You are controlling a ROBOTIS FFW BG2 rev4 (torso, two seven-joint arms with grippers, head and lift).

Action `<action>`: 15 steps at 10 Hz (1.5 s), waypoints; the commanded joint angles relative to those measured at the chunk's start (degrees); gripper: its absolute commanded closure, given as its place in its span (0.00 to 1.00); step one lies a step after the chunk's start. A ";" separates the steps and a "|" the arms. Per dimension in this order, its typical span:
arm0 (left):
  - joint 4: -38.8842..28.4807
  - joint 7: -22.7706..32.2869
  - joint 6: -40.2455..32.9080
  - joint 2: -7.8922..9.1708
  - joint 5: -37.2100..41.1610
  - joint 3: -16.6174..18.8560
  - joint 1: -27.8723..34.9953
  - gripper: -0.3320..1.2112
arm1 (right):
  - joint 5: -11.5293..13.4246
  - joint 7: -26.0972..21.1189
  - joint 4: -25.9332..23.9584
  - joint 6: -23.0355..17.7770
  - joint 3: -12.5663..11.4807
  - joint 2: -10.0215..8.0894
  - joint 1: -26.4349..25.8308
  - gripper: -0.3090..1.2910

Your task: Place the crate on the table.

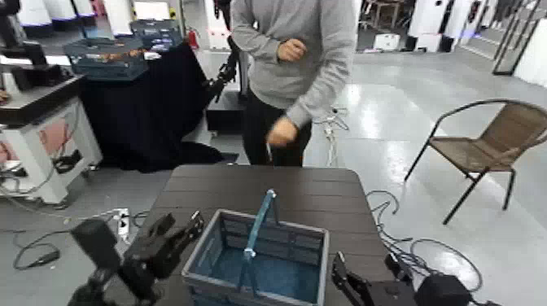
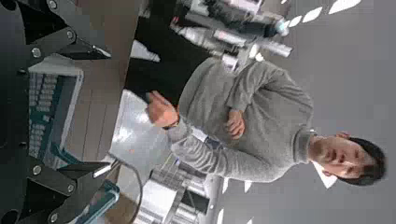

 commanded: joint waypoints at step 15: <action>-2.19 13.99 -22.35 -5.45 -15.06 -1.03 15.92 0.49 | 0.34 0.00 -0.48 -0.37 -0.55 0.09 0.72 0.29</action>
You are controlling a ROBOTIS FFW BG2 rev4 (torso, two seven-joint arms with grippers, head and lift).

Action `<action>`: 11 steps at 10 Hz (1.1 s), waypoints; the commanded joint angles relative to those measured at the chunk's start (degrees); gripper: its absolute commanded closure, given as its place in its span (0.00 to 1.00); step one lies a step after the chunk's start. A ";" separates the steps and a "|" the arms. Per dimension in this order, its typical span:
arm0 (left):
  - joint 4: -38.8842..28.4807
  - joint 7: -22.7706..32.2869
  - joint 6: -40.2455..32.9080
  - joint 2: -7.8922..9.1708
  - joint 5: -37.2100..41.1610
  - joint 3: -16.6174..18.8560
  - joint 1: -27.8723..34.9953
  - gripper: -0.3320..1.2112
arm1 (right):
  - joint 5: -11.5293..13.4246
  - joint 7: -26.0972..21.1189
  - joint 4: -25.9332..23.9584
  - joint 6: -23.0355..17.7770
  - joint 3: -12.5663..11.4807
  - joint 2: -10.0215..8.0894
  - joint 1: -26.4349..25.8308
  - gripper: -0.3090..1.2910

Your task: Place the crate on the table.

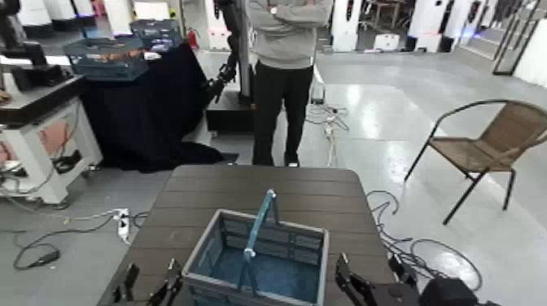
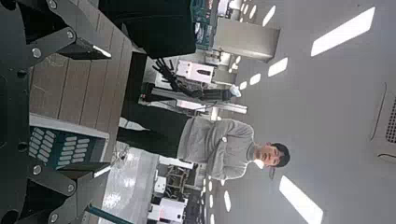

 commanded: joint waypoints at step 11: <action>0.17 -0.01 1.08 0.44 -0.82 0.28 -0.17 0.49 | 0.01 0.26 0.09 0.41 -0.03 -0.26 -0.34 0.29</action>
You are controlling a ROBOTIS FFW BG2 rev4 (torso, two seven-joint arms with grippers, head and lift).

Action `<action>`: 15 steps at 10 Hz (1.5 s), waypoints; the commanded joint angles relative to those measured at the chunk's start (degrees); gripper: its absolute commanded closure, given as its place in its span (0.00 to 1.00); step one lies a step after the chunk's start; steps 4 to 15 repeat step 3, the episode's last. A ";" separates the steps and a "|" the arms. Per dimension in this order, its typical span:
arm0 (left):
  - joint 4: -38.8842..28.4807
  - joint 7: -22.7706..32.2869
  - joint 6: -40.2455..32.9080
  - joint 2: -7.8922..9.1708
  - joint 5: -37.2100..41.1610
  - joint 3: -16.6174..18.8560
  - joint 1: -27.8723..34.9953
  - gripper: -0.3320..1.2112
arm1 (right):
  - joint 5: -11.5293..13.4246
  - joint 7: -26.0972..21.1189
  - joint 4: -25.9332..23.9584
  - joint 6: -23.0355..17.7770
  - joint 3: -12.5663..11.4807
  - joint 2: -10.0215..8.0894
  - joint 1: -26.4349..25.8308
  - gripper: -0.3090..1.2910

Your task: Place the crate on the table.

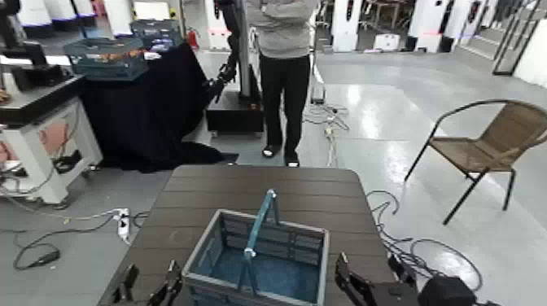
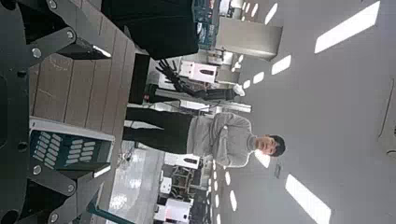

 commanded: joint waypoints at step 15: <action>0.00 -0.04 0.04 0.01 -0.35 0.00 -0.02 0.49 | 0.00 -0.01 -0.02 0.00 0.00 0.03 -0.02 0.29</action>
